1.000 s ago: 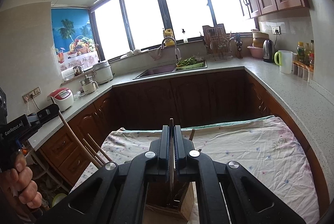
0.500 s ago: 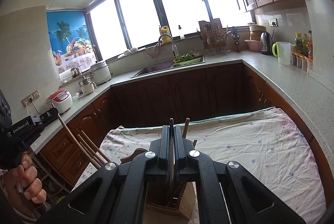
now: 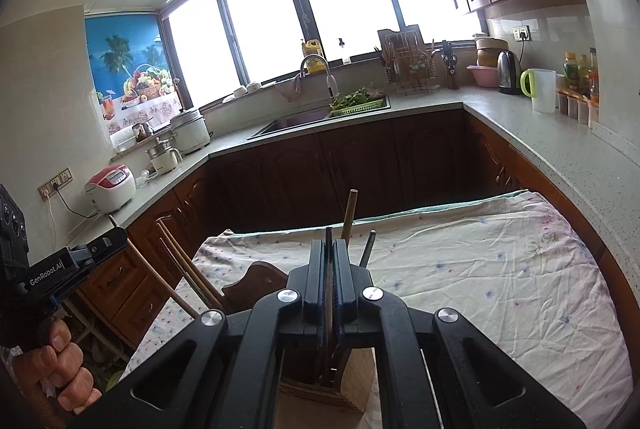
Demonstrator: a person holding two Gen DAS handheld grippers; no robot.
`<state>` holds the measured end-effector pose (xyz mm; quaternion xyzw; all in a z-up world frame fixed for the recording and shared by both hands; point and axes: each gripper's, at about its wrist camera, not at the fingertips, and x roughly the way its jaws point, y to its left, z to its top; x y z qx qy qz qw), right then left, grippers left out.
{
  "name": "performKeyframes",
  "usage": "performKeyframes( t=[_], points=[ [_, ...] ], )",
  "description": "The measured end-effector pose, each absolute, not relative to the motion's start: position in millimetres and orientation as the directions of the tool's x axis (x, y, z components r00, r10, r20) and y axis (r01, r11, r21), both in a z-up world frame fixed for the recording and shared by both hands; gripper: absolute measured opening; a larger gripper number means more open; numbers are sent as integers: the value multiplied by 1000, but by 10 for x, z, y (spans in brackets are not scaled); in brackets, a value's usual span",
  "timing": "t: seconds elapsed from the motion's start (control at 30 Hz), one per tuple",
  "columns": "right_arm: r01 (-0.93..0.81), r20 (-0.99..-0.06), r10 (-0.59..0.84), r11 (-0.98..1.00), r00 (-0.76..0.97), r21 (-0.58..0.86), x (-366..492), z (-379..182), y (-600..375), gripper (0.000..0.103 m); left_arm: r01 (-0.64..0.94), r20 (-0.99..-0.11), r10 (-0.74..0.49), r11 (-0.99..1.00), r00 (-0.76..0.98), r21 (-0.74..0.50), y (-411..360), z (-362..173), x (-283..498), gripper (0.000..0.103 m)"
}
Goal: Organize utensils
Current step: 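Lift both chopsticks and carry them up over the wooden holder, then open both tools to release the chopsticks into the holder, then withdraw both open tools toward the last wooden and steel chopsticks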
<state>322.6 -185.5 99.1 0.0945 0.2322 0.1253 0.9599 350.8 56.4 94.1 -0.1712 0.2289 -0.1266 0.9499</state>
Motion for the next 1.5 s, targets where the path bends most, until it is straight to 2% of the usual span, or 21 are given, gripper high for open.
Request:
performKeyframes(
  t=[0.13,0.5,0.6,0.63,0.7,0.77,0.83,0.9,0.97,1.0,1.5],
  points=[
    [-189,-428,281,951,859,245,3227,991,-1896,4,165,-431,-330,912,840,-376,501,845,3535,5],
    [-182,-436,299,940,849,290,3252,978,-1976,5,156,-446,-335,907,830,-390,521,836,3558,5],
    [-195,-435,320,931,841,307,3257,977,-1996,10,149,-452,-333,907,828,-395,553,828,3521,13],
    [-196,-435,322,930,841,310,3247,979,-2000,13,141,-456,-326,909,828,-393,562,821,3497,16],
    [-201,-428,332,925,841,323,3211,984,-2025,23,125,-461,-312,911,830,-393,593,801,3437,42],
    [-205,-411,346,914,843,349,3159,999,-2070,46,102,-462,-289,917,838,-386,627,784,3350,52],
    [-207,-393,353,907,849,368,3081,1025,-2110,54,87,-476,-275,921,836,-379,660,757,3263,57],
    [-208,-381,354,904,854,375,2996,1047,-2134,63,60,-491,-253,925,834,-375,707,725,3159,76],
    [-209,-371,357,900,857,383,2893,1046,-2170,82,48,-491,-245,924,836,-380,739,700,3024,80],
    [-209,-365,357,898,860,386,2837,1041,-2186,86,43,-496,-242,925,834,-378,749,684,2956,82],
    [-132,-453,309,916,836,380,1815,599,-2476,87,48,-576,-250,938,778,-343,633,403,2018,85]
  ],
)
